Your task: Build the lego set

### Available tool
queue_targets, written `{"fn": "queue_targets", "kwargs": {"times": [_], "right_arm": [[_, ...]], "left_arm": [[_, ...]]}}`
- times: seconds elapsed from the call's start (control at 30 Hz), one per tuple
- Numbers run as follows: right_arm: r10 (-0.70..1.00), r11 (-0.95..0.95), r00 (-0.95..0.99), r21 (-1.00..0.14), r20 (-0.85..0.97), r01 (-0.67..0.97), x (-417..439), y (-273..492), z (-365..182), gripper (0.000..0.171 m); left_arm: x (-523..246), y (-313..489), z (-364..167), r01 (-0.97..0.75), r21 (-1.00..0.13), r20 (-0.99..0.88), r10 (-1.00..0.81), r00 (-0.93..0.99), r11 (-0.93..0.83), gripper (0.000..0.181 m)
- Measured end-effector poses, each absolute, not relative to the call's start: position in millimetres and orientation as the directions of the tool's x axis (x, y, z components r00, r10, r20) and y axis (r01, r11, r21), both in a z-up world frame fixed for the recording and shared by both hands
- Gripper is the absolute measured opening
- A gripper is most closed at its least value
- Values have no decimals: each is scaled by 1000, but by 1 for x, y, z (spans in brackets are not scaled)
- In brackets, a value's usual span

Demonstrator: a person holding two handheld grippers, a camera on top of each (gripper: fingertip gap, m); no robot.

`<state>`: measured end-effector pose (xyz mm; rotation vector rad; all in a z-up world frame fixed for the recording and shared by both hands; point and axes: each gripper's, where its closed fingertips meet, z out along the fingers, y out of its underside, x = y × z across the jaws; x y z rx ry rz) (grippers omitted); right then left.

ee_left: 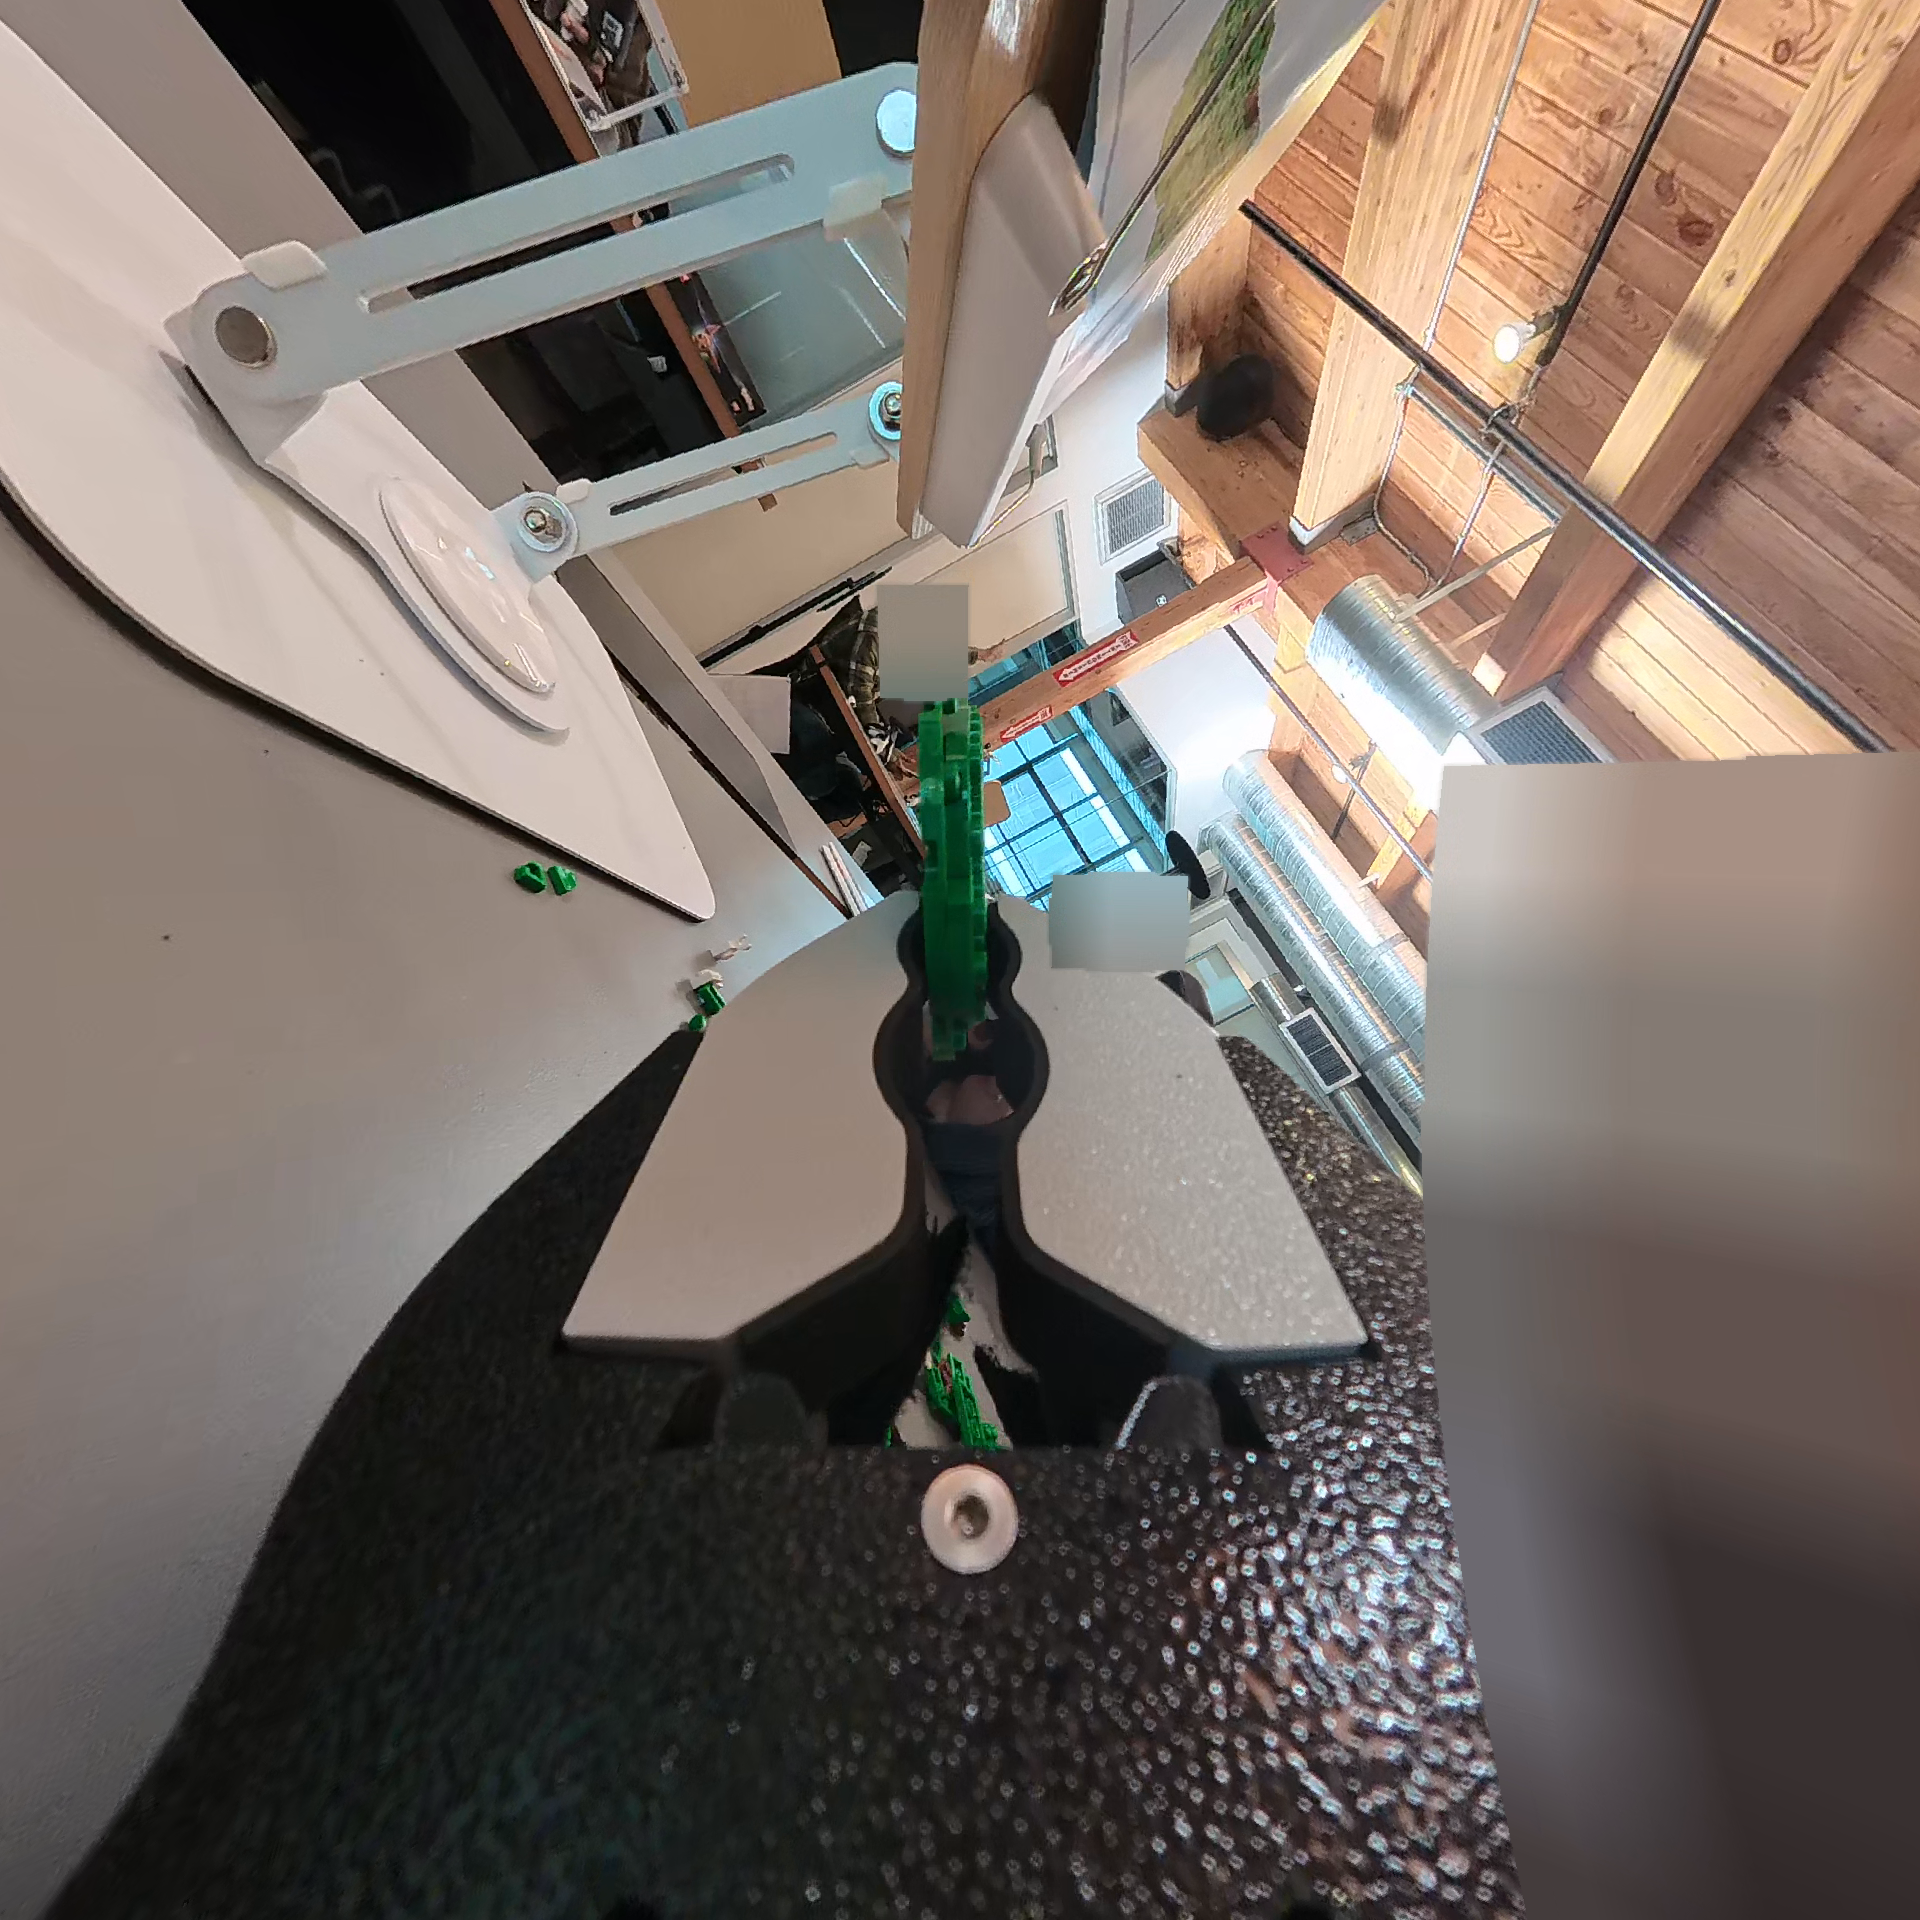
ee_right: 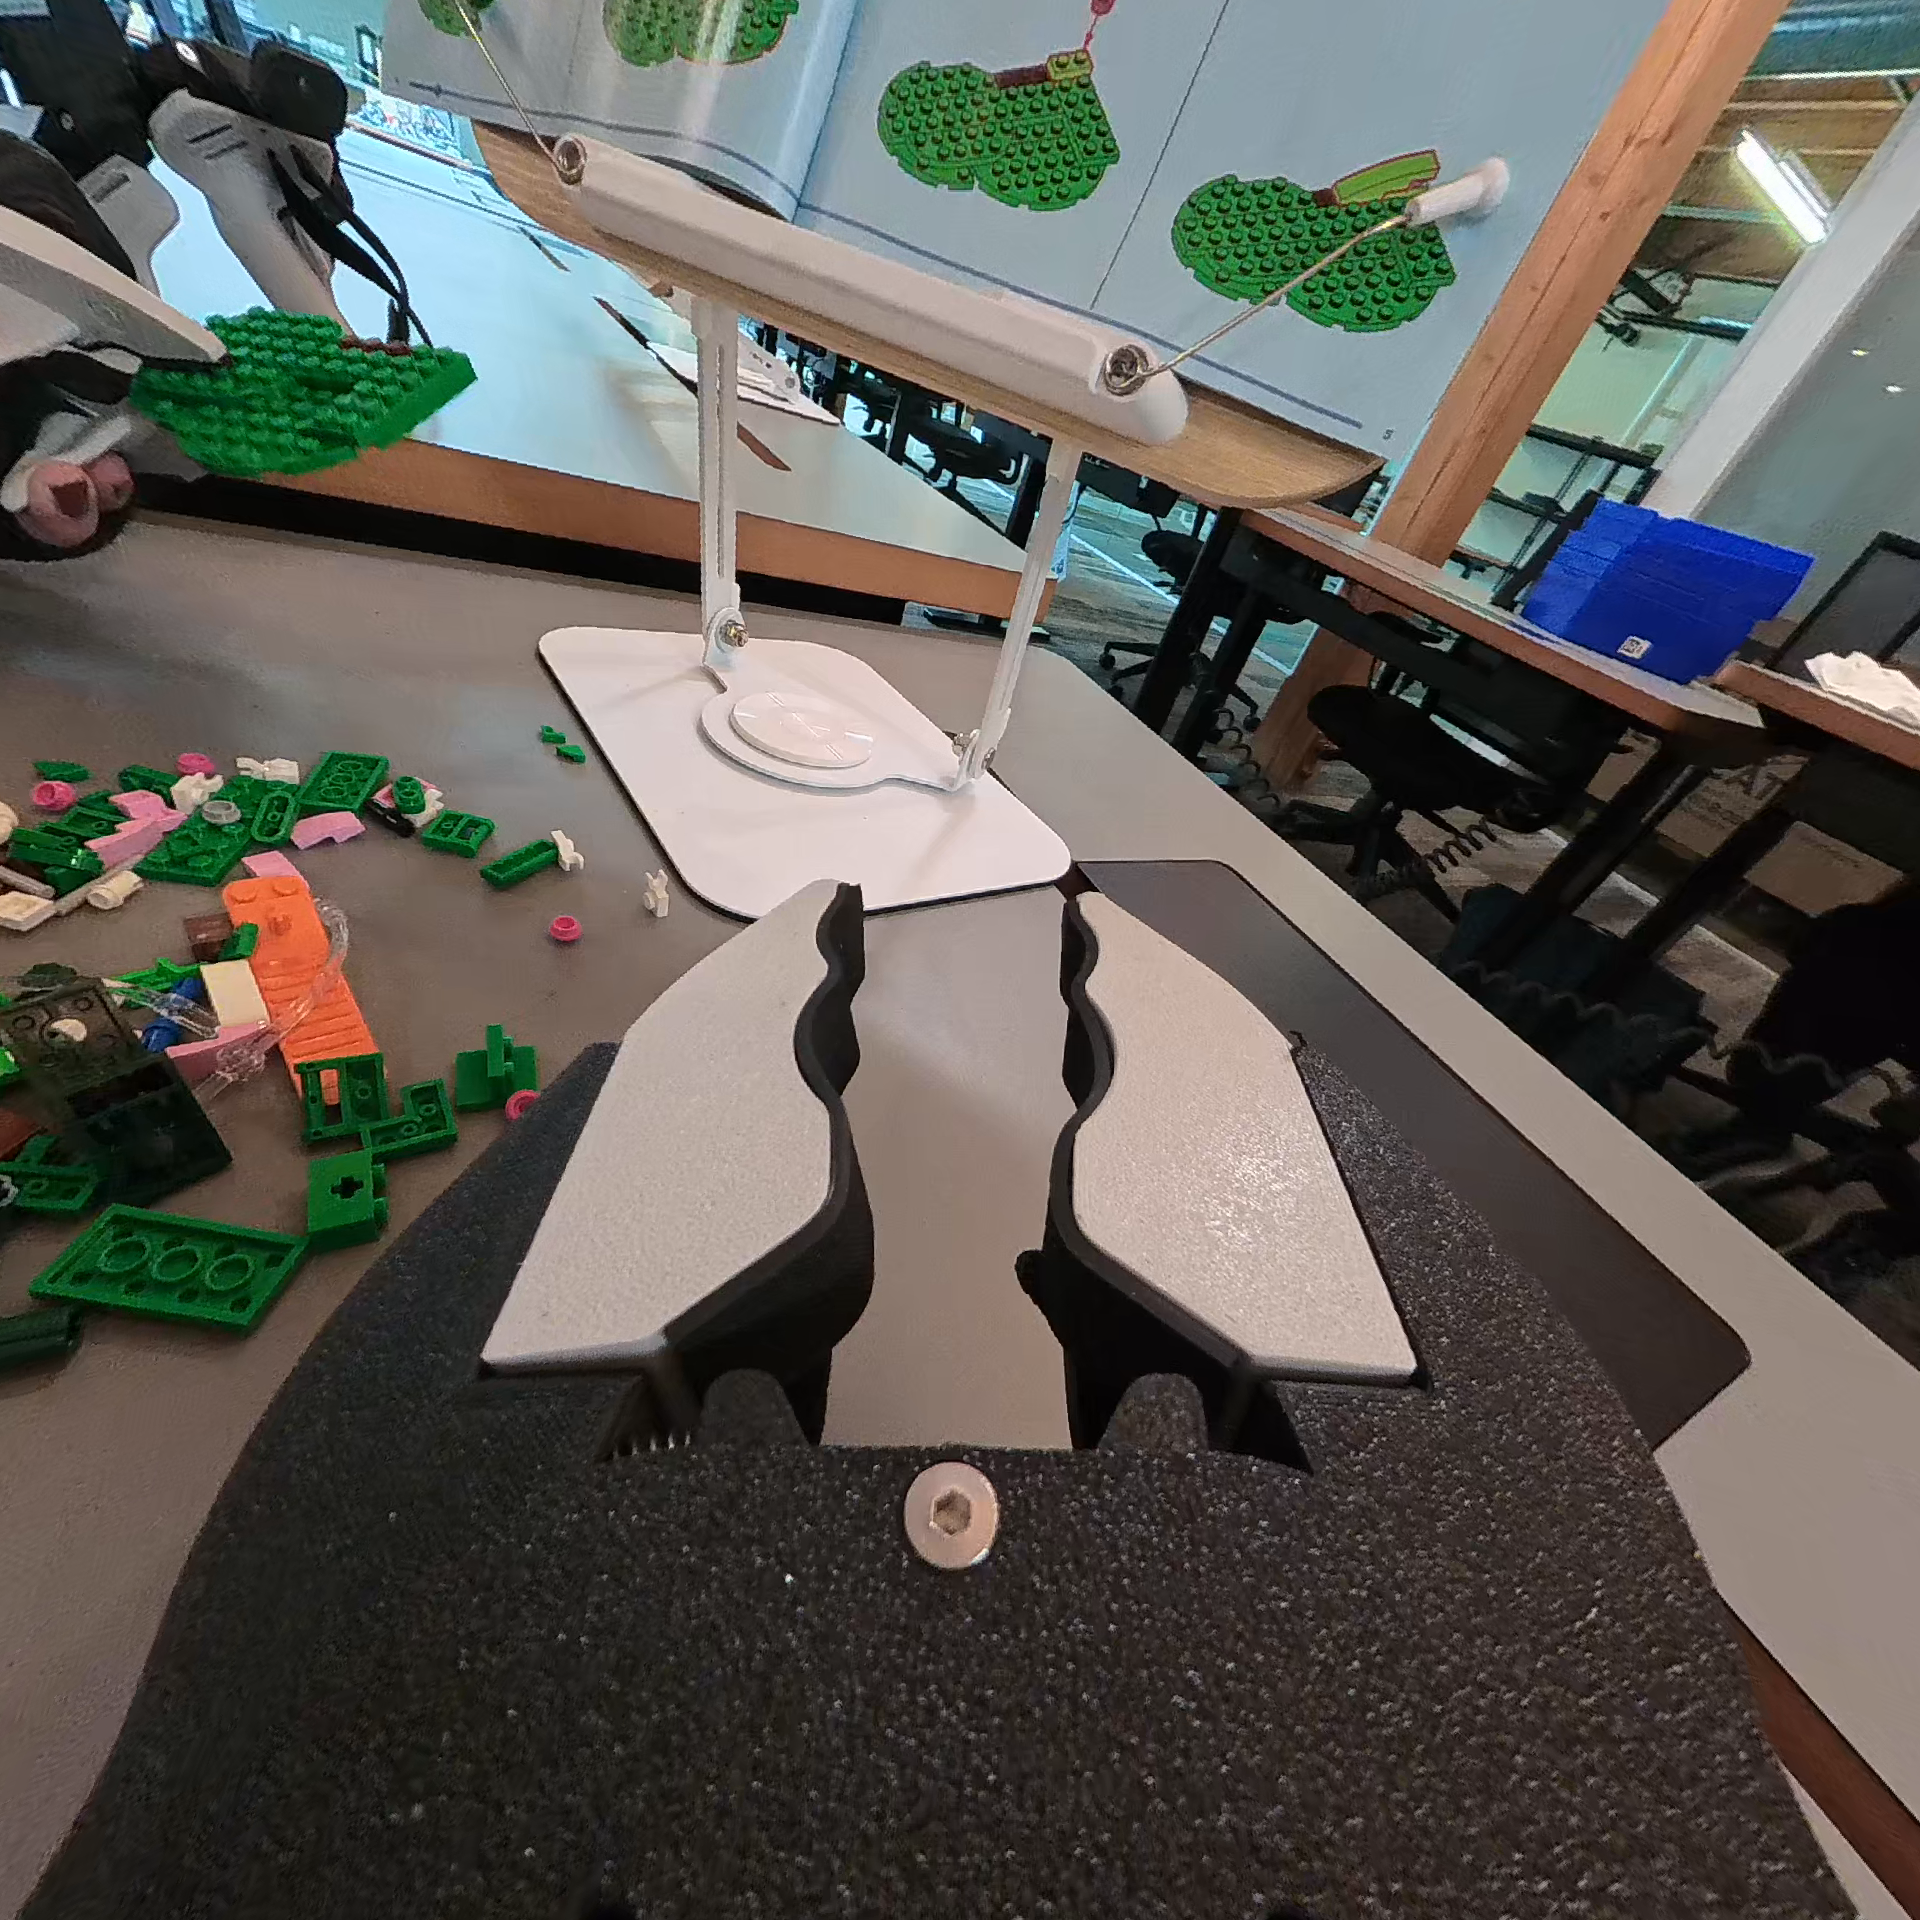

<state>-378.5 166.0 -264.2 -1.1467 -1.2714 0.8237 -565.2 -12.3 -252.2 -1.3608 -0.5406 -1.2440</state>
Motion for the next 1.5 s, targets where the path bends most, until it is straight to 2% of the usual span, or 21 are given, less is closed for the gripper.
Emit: {"fn": "queue_targets", "kwargs": {"times": [0.53, 0.73, 0.83, 0.97, 1.1, 1.23, 1.5], "right_arm": [[935, 281, 187, -952, 300, 121, -377, 171, -263, 36], [888, 364, 237, -918, 393, 159, -374, 171, -262, 36], [833, 405, 347, -902, 430, 145, -361, 178, -250, 36], [679, 515, 565, -852, 469, 90, -324, 186, -220, 36], [648, 463, 666, -885, 370, 42, -286, 201, -211, 37], [615, 405, 733, -914, 291, 23, -245, 213, -211, 36], [612, 369, 742, -929, 272, 36, -192, 209, -216, 35]], "left_arm": [[-558, -12, -249, 862, -432, 878, -341, 335, -266, 8], [-529, -13, -241, 779, -541, 832, -335, 442, -315, 7], [-500, -9, -236, 764, -540, 835, -340, 433, -353, 7], [-445, 8, -233, 758, -492, 867, -314, 386, -427, 7], [-377, 41, -244, 664, -492, 869, -271, 414, -562, 7], [-323, 81, -258, 593, -423, 897, -223, 382, -685, 8], [-263, 151, -291, 508, -230, 957, -97, 274, -830, 8]]}}
